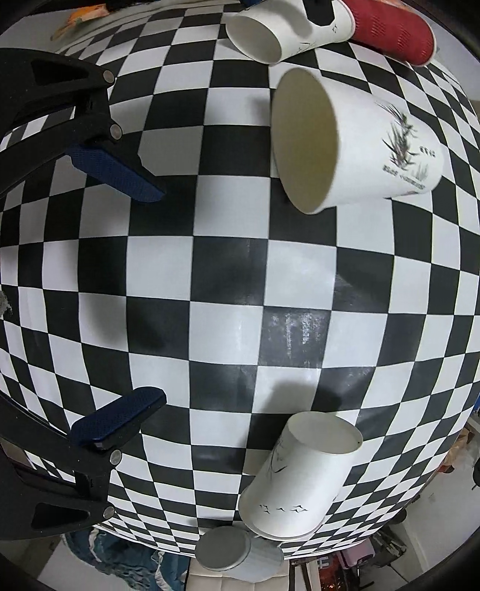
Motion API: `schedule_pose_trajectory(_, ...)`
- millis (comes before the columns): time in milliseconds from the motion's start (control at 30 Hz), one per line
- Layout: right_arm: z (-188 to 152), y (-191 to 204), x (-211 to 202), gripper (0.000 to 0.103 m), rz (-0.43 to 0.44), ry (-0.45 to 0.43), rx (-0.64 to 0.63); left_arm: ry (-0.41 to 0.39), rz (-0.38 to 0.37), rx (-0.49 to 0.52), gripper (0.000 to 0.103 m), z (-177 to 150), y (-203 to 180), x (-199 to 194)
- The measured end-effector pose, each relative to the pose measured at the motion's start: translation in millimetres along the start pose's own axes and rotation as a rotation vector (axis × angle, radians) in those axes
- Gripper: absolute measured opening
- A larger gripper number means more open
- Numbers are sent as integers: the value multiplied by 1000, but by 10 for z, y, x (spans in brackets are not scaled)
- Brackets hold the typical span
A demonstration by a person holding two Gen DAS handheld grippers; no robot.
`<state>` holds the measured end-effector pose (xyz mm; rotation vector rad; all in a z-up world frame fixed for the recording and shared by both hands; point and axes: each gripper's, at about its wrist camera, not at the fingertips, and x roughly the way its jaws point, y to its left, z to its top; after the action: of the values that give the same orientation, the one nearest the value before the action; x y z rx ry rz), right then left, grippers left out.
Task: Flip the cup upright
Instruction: 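Reach the left gripper to the lying white calligraphy cup and grasp it, then lift the white cup with the left gripper and rotate it opening-up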
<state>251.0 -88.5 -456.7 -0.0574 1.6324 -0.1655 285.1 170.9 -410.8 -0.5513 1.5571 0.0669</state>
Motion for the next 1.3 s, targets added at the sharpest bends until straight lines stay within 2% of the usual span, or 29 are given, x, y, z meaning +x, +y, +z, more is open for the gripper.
schedule_pose_trajectory(33, 3, -21, -47, 101, -3, 2, 1, -3, -4, 0, 66, 11, 8, -2)
schedule_pose_trajectory(67, 16, -22, -38, 101, -5, 2, 2, -3, -7, 1, 54, 24, 15, -2)
schedule_pose_trajectory(200, 143, 9, -118, 101, -10, 10, 2, -18, 12, 23, 55, 47, -18, -8)
schedule_pose_trajectory(300, 139, 25, -124, 101, -13, 13, 2, -37, 74, 102, 54, 23, -131, -3)
schedule_pose_trajectory(467, 120, -34, -178, 101, -16, 11, 8, -106, 222, 295, 54, -144, -326, -62)
schedule_pose_trajectory(600, -68, -155, -255, 101, -18, -3, 9, -153, 301, 418, 54, -295, -404, -135)
schedule_pose_trajectory(767, -248, -373, -361, 101, -15, -18, 21, -170, 346, 483, 54, -499, -395, -244)
schedule_pose_trajectory(967, -669, -861, -421, 101, 0, -16, 78, -175, 380, 519, 54, -1052, -573, -279)
schedule_pose_trajectory(1133, -1110, -1435, -424, 101, 23, -5, 125, -129, 375, 530, 54, -1755, -816, -237)
schedule_pose_trajectory(1300, -1565, -2069, -390, 101, 11, 2, 160, -45, 323, 561, 54, -2378, -1159, 19)
